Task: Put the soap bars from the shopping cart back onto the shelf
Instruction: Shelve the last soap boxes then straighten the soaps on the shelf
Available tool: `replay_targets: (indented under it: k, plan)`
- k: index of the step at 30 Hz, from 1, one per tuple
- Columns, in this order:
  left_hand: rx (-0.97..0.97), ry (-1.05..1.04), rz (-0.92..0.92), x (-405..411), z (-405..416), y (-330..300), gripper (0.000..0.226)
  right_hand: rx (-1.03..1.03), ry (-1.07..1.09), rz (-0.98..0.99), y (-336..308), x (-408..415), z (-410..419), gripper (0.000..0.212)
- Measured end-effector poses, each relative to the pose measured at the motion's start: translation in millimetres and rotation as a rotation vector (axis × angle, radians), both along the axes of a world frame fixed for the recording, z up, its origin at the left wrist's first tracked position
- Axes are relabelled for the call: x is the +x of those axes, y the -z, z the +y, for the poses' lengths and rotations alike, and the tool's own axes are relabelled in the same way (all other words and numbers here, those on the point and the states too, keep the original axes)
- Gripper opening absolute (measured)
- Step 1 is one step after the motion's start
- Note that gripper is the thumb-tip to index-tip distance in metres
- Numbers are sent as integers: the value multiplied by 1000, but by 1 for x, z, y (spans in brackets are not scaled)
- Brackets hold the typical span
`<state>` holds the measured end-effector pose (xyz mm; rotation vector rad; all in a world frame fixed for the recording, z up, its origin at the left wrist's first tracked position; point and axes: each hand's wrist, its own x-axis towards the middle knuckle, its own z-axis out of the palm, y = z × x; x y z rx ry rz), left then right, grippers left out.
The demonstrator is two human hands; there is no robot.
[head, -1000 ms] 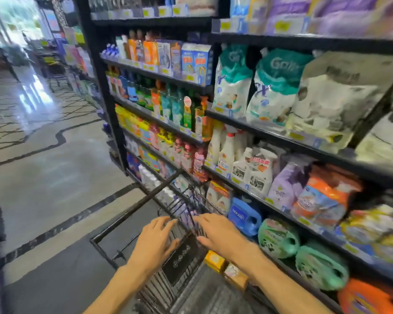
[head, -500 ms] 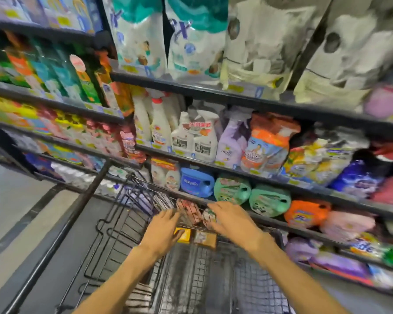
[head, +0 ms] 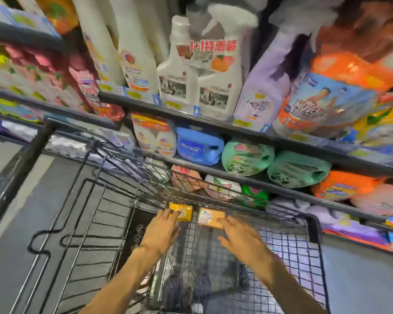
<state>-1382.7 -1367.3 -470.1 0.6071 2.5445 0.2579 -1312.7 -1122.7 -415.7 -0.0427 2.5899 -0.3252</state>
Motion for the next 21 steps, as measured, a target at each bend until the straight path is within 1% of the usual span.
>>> replay_targets:
  k: [1,3,4,5,6,7,9,11,13,15,16,18,21]
  plan:
    - [-20,-13,-33,-3,0,20,56,-35,26,-2,19,-2,2,53]
    - [-45,-33,-73,-12,0,62,61,-26,-85,-36,62,-2,4,55]
    - [-50,-38,-75,-16,0,82,65,-6,-121,-86,80,-1,2,53]
    - [-69,-33,-79,-21,1,98,69,-48,-97,-104,94,1,0,50]
    - [-96,-17,-74,-27,1,114,71,-99,-12,-73,110,7,0,48]
    - [-110,-1,-66,-35,2,127,72,-93,21,-8,124,11,0,51]
    - [-104,-5,-78,-51,1,153,70,-67,37,-12,138,18,1,58]
    - [-92,-16,-86,-67,-2,177,63,-49,61,-15,150,20,0,54]
    - [-90,-11,-106,-77,-1,189,52,-39,90,37,161,22,-4,48]
    - [-66,-2,-107,-82,4,187,50,7,30,37,171,22,-5,48]
    - [-43,3,-102,-84,4,189,50,19,8,70,175,23,-3,50]
    - [-30,7,-102,-85,5,191,52,17,54,102,176,20,-4,56]
    - [-38,25,-109,-86,7,188,48,55,127,176,173,8,-7,56]
